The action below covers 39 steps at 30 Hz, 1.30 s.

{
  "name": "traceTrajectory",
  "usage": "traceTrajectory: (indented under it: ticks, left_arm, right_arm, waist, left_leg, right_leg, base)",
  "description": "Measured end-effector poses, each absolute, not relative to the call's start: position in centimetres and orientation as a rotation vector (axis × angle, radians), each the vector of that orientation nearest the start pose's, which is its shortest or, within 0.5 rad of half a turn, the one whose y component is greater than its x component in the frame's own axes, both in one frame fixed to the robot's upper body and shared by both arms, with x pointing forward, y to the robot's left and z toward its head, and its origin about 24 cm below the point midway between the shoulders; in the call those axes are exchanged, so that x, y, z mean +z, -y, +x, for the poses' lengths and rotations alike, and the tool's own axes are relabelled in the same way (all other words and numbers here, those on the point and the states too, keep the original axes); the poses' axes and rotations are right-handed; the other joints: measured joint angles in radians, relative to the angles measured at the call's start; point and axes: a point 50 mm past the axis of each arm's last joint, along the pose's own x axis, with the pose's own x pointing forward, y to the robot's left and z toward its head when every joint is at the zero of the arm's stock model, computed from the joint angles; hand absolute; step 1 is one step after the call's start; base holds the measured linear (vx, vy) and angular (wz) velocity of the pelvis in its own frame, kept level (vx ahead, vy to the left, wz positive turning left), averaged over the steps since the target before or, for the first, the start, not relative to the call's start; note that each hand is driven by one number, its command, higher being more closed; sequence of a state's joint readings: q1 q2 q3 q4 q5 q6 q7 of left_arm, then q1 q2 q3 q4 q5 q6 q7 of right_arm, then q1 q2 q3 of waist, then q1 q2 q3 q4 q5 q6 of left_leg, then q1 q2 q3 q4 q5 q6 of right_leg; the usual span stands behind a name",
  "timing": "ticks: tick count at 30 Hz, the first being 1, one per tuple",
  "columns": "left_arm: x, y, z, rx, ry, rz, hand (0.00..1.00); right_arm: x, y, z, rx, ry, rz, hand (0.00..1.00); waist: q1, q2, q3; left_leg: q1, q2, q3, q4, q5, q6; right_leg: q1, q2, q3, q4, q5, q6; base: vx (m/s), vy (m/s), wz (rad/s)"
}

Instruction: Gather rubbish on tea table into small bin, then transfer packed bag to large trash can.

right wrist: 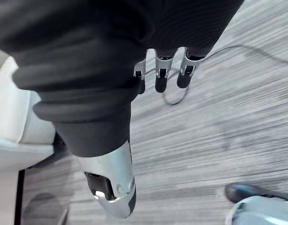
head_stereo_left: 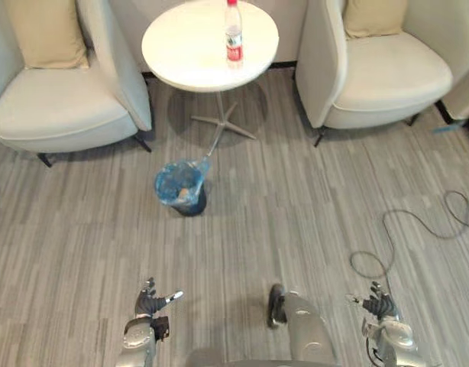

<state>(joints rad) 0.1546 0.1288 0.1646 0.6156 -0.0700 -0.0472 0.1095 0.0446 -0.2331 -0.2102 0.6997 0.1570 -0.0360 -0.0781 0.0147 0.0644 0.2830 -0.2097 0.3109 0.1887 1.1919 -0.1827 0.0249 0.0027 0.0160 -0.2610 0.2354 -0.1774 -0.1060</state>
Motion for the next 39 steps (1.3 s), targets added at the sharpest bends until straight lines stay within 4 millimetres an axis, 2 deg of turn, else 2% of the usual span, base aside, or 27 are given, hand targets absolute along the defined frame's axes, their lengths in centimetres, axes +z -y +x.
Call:
traceTrajectory:
  ticks: [3, 4, 5, 6, 7, 8, 9, 10, 12, 13, 14, 15, 16, 18, 19, 20, 21, 22, 23, 24, 26, 27, 29, 31, 33, 35, 39]
  left_arm:
    - [-10.1, -23.6, 14.6, 0.369, -0.674, 0.054, 0.0]
    - [-10.0, -23.7, 14.6, 0.375, -0.671, 0.052, 0.0]
    - [-10.2, -23.7, 14.2, 0.379, -0.681, 0.05, 0.0]
    - [-10.3, -23.6, 14.1, 0.38, -0.683, 0.047, 0.0]
    - [-10.6, -23.5, 13.3, 0.394, -0.702, 0.035, 0.0]
    - [-10.8, -23.9, 12.7, 0.42, -0.718, 0.031, 0.0]
    - [-10.5, -23.7, 13.3, 0.424, -0.7, 0.021, 0.0]
    - [-10.4, -23.5, 13.5, 0.421, -0.69, 0.013, 0.0]
    - [-10.6, -23.2, 13.4, 0.42, -0.696, 0.004, 0.0]
    - [-10.7, -23.4, 13.2, 0.422, -0.708, 0.011, 0.0]
    - [-10.7, -23.5, 13.2, 0.422, -0.714, 0.015, 0.0]
    - [-10.7, -23.5, 13.2, 0.429, -0.718, 0.019, 0.0]
    - [-10.7, -23.5, 13.2, 0.433, -0.719, 0.021, 0.0]
    - [-10.5, -23.6, 13.6, 0.433, -0.705, 0.028, 0.0]
    - [-10.4, -23.6, 13.9, 0.431, -0.697, 0.029, 0.0]
    - [-10.2, -23.7, 14.4, 0.428, -0.685, 0.032, 0.0]
    - [-10.1, -23.7, 14.8, 0.425, -0.674, 0.032, 0.0]
    - [-10.1, -23.7, 14.8, 0.426, -0.674, 0.034, 0.0]
    - [-10.1, -23.7, 14.7, 0.431, -0.678, 0.036, 0.0]
    - [-10.4, -23.8, 14.3, 0.443, -0.694, 0.039, 0.0]
    - [-10.7, -23.1, 14.0, 0.439, -0.714, 0.021, 0.0]
    - [-10.8, -22.9, 14.0, 0.438, -0.713, 0.016, 0.0]
    - [-10.6, -21.9, 14.8, 0.418, -0.692, -0.009, 0.0]
    - [-10.7, -21.0, 14.7, 0.406, -0.696, -0.028, 0.0]
    - [-10.9, -20.4, 14.6, 0.383, -0.706, -0.028, 0.0]
    - [-11.0, -20.2, 14.5, 0.376, -0.709, -0.025, 0.0]
    - [-11.1, -20.2, 14.4, 0.355, -0.72, 0.015, 0.0]
  right_arm:
    - [-8.5, 27.3, 18.4, -0.423, -0.62, -0.04, 0.0]
    - [-8.3, 27.4, 18.9, -0.422, -0.613, -0.042, 0.0]
    - [-8.3, 27.3, 19.1, -0.422, -0.617, -0.042, 0.0]
    - [-8.3, 27.3, 19.2, -0.423, -0.616, -0.041, 0.0]
    - [-8.6, 27.4, 18.6, -0.428, -0.634, -0.045, 0.0]
    - [-9.2, 26.9, 18.3, -0.419, -0.661, -0.038, 0.0]
    - [-9.4, 26.6, 18.2, -0.407, -0.678, -0.039, 0.0]
    - [-9.5, 26.7, 18.1, -0.409, -0.681, -0.043, 0.0]
    - [-9.6, 26.7, 17.9, -0.414, -0.689, -0.047, 0.0]
    - [-9.7, 26.3, 17.8, -0.415, -0.693, -0.04, 0.0]
    - [-9.7, 26.2, 18.0, -0.412, -0.691, -0.04, 0.0]
    - [-9.7, 26.2, 18.0, -0.406, -0.69, -0.048, 0.0]
    - [-9.7, 26.2, 18.0, -0.404, -0.689, -0.052, 0.0]
    - [-9.6, 26.1, 17.9, -0.389, -0.68, -0.078, 0.0]
    - [-9.5, 26.1, 18.0, -0.389, -0.677, -0.079, 0.0]
    - [-9.6, 26.1, 17.9, -0.39, -0.679, -0.08, 0.0]
    - [-9.5, 26.2, 17.7, -0.393, -0.678, -0.081, 0.0]
    - [-9.5, 26.2, 17.6, -0.394, -0.674, -0.08, 0.0]
    - [-9.3, 26.2, 17.4, -0.401, -0.661, -0.083, 0.0]
    - [-9.2, 26.2, 16.6, -0.406, -0.655, -0.086, 0.0]
    - [-8.2, 26.0, 17.2, -0.405, -0.603, -0.088, 0.0]
    - [-7.7, 25.9, 17.2, -0.405, -0.573, -0.089, 0.0]
    - [-5.2, 24.7, 18.7, -0.364, -0.425, -0.09, 0.0]
    - [-3.8, 24.1, 19.1, -0.353, -0.349, -0.08, 0.0]
    - [-2.2, 23.7, 19.4, -0.341, -0.265, -0.102, 0.0]
    - [-0.8, 23.4, 19.9, -0.312, -0.195, -0.152, 0.0]
    - [-0.9, 22.4, 19.7, -0.253, -0.199, -0.206, 0.0]
  waist:
    - [0.032, -0.01, 0.007]
    - [0.058, -0.014, 0.011]
    - [0.065, -0.018, 0.014]
    - [0.069, -0.017, 0.013]
    - [0.085, 0.002, 0.007]
    - [0.102, -0.002, 0.003]
    - [0.102, -0.036, 0.001]
    - [0.103, -0.044, 0.0]
    - [0.1, -0.067, 0.0]
    - [0.085, -0.089, -0.001]
    - [0.074, -0.095, 0.0]
    - [0.056, -0.096, 0.001]
    - [0.053, -0.094, 0.002]
    - [0.049, -0.079, -0.007]
    - [0.042, -0.075, -0.005]
    - [0.021, -0.074, -0.004]
    - [0.006, -0.073, -0.004]
    - [0.0, -0.075, -0.006]
    - [-0.001, -0.081, -0.007]
    - [0.0, -0.098, -0.018]
    - [0.001, -0.059, -0.037]
    - [0.001, -0.051, -0.043]
    - [-0.003, -0.038, -0.045]
    - [0.002, -0.042, -0.041]
    - [0.005, -0.047, -0.039]
    - [0.013, -0.028, -0.047]
    - [0.031, -0.027, -0.05]
  left_leg:
    - [-0.149, -0.059, 0.055, -0.142, -0.051, -0.008]
    - [-0.205, -0.107, 0.074, -0.296, -0.051, -0.007]
    - [-0.24, -0.158, 0.075, -0.489, -0.025, -0.038]
    - [-0.247, -0.179, 0.076, -0.6, -0.002, -0.063]
    - [-0.229, -0.196, 0.084, -0.817, 0.064, -0.086]
    - [-0.222, -0.195, 0.084, -0.796, 0.193, 0.041]
    - [-0.229, -0.219, 0.088, -0.745, 0.128, 0.058]
    - [-0.233, -0.225, 0.087, -0.717, 0.103, 0.076]
    - [-0.202, -0.239, 0.09, -0.658, 0.015, 0.082]
    - [-0.15, -0.266, 0.076, -0.66, -0.024, 0.079]
    - [-0.102, -0.285, 0.06, -0.671, -0.04, 0.081]
    - [0.004, -0.304, 0.04, -0.725, -0.055, 0.085]
    - [0.026, -0.307, 0.035, -0.738, -0.055, 0.085]
    - [0.151, -0.309, -0.005, -0.84, -0.054, 0.081]
    - [0.17, -0.307, -0.022, -0.851, -0.052, 0.078]
    - [0.194, -0.301, -0.057, -0.86, -0.051, 0.076]
    - [0.218, -0.294, -0.083, -0.869, -0.056, 0.058]
    - [0.23, -0.293, -0.1, -0.873, -0.063, 0.042]
    - [0.258, -0.291, -0.109, -0.874, -0.086, -0.001]
    - [0.281, -0.297, -0.13, -0.866, -0.116, -0.045]
    - [0.277, -0.248, -0.155, -0.853, -0.119, -0.067]
    - [0.269, -0.236, -0.158, -0.843, -0.119, -0.068]
    - [0.209, -0.187, -0.151, -0.761, -0.096, -0.104]
    - [0.165, -0.153, -0.115, -0.657, -0.059, -0.11]
    - [0.149, -0.131, -0.044, -0.641, -0.087, -0.074]
    - [0.136, -0.137, -0.01, -0.787, -0.021, -0.069]
    - [0.17, -0.154, 0.006, -0.899, -0.017, -0.088]
  right_leg:
    - [0.132, -0.006, 0.036, -0.122, -0.002, -0.001]
    - [0.172, -0.023, 0.06, -0.151, -0.02, 0.011]
    - [0.214, -0.044, 0.074, -0.165, -0.049, 0.033]
    - [0.239, -0.05, 0.077, -0.173, -0.065, 0.043]
    - [0.289, -0.043, 0.1, -0.187, -0.098, 0.056]
    - [0.333, -0.05, 0.127, -0.186, -0.128, 0.069]
    - [0.323, -0.084, 0.125, -0.14, -0.117, 0.077]
    - [0.303, -0.095, 0.133, -0.085, -0.113, 0.102]
    - [0.22, -0.129, 0.16, 0.188, -0.083, 0.203]
    - [0.13, -0.158, 0.184, 0.451, -0.032, 0.378]
    - [0.068, -0.177, 0.176, 0.622, -0.036, 0.375]
    - [-0.014, -0.209, 0.128, 0.773, -0.069, 0.321]
    - [-0.03, -0.215, 0.113, 0.779, -0.077, 0.305]
    - [-0.16, -0.213, 0.047, 0.674, -0.127, 0.212]
    - [-0.18, -0.196, 0.052, 0.607, -0.133, 0.202]
    - [-0.218, -0.154, 0.107, 0.436, -0.131, 0.199]
    - [-0.243, -0.116, 0.174, 0.266, -0.097, 0.201]
    - [-0.254, -0.099, 0.205, 0.185, -0.061, 0.203]
    - [-0.257, -0.09, 0.248, 0.052, 0.061, 0.199]
    - [-0.253, -0.099, 0.273, 0.043, 0.232, 0.163]
    - [-0.251, -0.076, 0.221, 0.09, 0.189, 0.138]
    - [-0.251, -0.071, 0.204, 0.09, 0.17, 0.128]
    - [-0.238, -0.058, 0.132, 0.079, 0.144, 0.094]
    - [-0.168, -0.053, 0.094, 0.029, 0.137, 0.083]
    - [-0.108, -0.058, 0.068, -0.008, 0.133, 0.077]
    - [-0.106, -0.049, 0.059, -0.014, 0.131, 0.082]
    - [-0.11, -0.051, 0.07, -0.056, 0.156, 0.106]
  base:
    - [0.62, -0.069, -0.38]
    - [0.6, 0.06, -0.57]
    - [0.62, 0.089, -0.53]
    - [0.65, 0.139, -0.49]
    - [0.69, 0.188, -0.61]
    - [0.82, 0.253, -0.39]
    - [0.69, 0.236, -0.13]
    - [0.68, 0.254, 0.18]
    - [0.61, 0.227, 0.18]
    - [0.65, 0.197, 0.39]
    - [0.76, 0.177, 0.61]
    - [0.61, 0.099, 0.5]
    - [0.57, 0.06, 0.45]
    - [0.55, -0.006, 0.41]
    - [0.55, -0.117, 0.76]
    - [0.45, -0.142, 1.01]
    - [0.44, -0.175, 1.03]
    - [0.44, -0.194, 0.93]
    - [0.52, -0.277, 0.88]
    - [0.43, -0.26, 0.78]
    - [0.35, -0.248, 0.53]
    - [0.34, -0.264, 0.64]
    - [0.29, -0.256, 0.74]
    - [0.21, -0.199, 0.65]
    - [0.15, -0.124, 0.43]
    - [0.04, -0.01, 0.08]
    - [0.0, 0.06, 0.03]
